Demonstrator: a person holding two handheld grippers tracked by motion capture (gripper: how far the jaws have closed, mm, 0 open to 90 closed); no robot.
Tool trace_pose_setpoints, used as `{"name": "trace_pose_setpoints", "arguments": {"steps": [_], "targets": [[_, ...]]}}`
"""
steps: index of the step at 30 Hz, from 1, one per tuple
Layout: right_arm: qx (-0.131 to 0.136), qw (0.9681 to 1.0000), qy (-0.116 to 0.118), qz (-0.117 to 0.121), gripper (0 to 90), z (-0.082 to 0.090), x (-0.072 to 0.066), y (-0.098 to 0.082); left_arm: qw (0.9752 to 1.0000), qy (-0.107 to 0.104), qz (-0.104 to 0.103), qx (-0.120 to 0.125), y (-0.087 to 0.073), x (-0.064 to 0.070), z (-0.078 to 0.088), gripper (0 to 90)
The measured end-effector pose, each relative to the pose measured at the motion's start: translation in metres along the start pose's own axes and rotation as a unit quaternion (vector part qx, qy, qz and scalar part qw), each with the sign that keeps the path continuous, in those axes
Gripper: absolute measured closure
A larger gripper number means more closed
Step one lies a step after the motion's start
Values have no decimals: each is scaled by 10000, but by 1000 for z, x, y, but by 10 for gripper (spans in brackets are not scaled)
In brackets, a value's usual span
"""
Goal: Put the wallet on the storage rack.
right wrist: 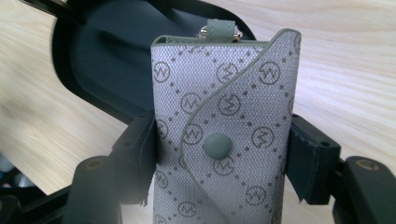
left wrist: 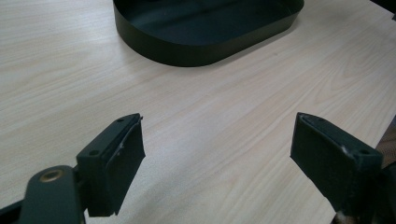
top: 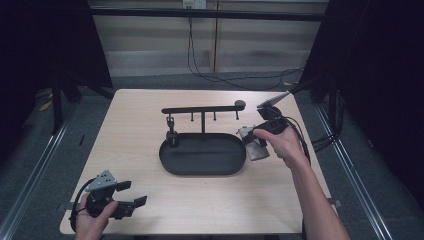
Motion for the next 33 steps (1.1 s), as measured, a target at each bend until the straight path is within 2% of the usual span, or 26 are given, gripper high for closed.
{"name": "trace_pose_setpoints", "arguments": {"steps": [6,21,25,33], "targets": [[193,9995,193,-164,340,-10,-2,5,10000,22,12,4,0,-1,1,171],[554,9970,304,-438,340,-39,0,10,10000,14,24,1,0,-1,0,171],[661,9962,363,-442,340,-46,-1,11,10000,11,8,-1,0,-1,0,171],[701,9952,423,-541,340,-62,2,9,10000,11,11,-10,0,-1,1,171]]}}
Point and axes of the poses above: each handheld gripper's, and its own axes: z roughly backward along the jaws, y roughly out of its top, x roughly to its right, the point moved 5 cm from there along -z, roughly forward along the jaws, and after that the axes turned 15 degrees about z, right-handed, at the moved point
